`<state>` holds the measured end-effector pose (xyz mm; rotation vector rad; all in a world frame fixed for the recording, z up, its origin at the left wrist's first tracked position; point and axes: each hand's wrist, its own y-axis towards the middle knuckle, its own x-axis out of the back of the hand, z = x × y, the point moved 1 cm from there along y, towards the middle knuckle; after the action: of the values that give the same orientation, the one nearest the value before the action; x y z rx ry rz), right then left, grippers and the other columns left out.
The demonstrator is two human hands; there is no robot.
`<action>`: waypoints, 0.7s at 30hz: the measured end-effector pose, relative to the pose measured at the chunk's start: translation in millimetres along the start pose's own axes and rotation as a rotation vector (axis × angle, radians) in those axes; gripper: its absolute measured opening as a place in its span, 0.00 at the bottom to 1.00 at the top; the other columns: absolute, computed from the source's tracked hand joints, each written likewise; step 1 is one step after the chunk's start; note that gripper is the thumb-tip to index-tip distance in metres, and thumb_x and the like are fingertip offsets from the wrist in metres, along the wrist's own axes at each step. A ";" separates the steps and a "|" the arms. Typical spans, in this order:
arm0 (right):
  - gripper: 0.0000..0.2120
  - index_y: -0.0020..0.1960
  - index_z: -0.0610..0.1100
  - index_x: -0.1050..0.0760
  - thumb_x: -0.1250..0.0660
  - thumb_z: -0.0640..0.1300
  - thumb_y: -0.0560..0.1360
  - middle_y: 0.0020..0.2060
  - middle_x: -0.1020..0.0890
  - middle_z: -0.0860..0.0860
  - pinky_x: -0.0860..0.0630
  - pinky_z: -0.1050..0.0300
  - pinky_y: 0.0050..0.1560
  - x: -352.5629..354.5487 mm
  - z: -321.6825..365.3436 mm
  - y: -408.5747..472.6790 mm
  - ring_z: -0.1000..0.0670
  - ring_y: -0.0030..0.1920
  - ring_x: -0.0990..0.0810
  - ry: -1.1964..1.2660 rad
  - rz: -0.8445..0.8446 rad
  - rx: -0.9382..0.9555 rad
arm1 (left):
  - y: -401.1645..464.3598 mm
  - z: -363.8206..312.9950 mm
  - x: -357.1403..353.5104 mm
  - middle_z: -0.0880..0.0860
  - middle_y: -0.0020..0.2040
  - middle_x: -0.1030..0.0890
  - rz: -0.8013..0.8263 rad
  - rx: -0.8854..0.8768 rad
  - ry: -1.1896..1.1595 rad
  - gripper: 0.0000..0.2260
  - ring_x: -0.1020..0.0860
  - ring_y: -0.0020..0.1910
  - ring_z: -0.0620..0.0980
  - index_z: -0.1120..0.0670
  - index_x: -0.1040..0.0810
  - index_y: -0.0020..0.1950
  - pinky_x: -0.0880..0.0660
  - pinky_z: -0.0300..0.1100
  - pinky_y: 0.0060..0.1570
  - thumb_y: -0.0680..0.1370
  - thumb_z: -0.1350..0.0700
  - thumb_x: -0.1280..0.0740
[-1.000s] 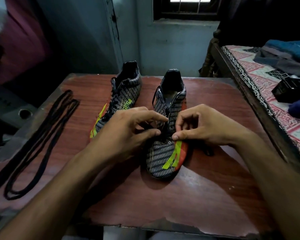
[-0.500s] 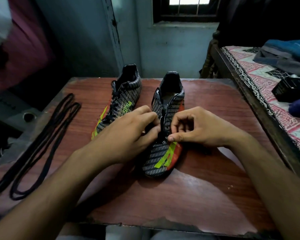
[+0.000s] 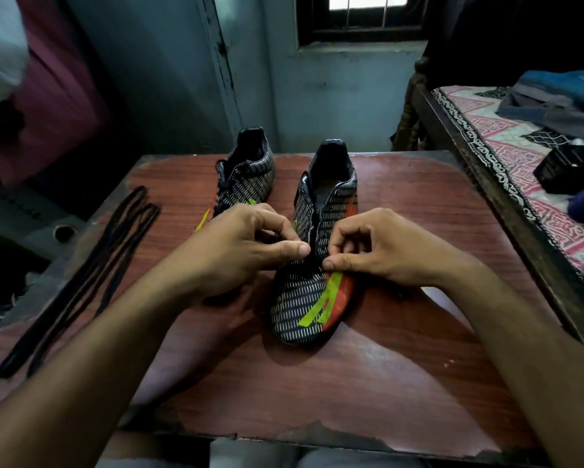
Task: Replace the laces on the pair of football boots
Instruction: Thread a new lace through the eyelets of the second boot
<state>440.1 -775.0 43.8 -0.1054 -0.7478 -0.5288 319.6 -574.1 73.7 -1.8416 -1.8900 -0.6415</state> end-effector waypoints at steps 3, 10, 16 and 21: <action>0.08 0.41 0.46 0.19 0.23 0.49 0.74 0.34 0.18 0.49 0.29 0.64 0.36 2.9 0.5 -1.5 0.58 0.34 0.27 0.042 0.012 0.022 | -3.3 -0.7 10.7 0.44 0.46 0.22 0.030 -0.059 0.126 0.07 0.20 0.45 0.41 0.44 0.15 0.39 0.26 0.32 0.48 0.69 0.42 0.25; 0.13 0.38 0.42 0.29 0.26 0.39 0.75 0.33 0.23 0.47 0.26 0.57 0.41 8.5 -2.2 -3.1 0.50 0.34 0.21 0.150 -0.058 0.027 | -1.4 4.8 20.7 0.41 0.48 0.22 0.228 -0.200 0.216 0.02 0.19 0.50 0.45 0.47 0.13 0.48 0.23 0.32 0.47 0.77 0.52 0.25; 0.15 0.33 0.43 0.38 0.34 0.49 0.63 0.36 0.19 0.39 0.25 0.60 0.39 3.8 6.7 -2.8 0.46 0.35 0.14 0.238 -0.136 0.020 | 5.5 9.8 17.7 0.44 0.50 0.19 0.194 -0.242 0.173 0.05 0.20 0.49 0.46 0.50 0.16 0.53 0.24 0.36 0.48 0.82 0.57 0.31; 0.13 0.31 0.46 0.38 0.34 0.38 0.65 0.37 0.20 0.39 0.23 0.48 0.39 2.2 1.7 1.5 0.44 0.35 0.16 0.241 -0.265 0.016 | 5.9 10.5 15.6 0.45 0.54 0.16 0.249 -0.194 0.076 0.10 0.18 0.55 0.50 0.51 0.17 0.61 0.23 0.41 0.57 0.83 0.61 0.33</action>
<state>441.1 -774.2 46.6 0.0728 -0.5326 -0.7727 325.2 -555.2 74.7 -2.0975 -1.5630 -0.8182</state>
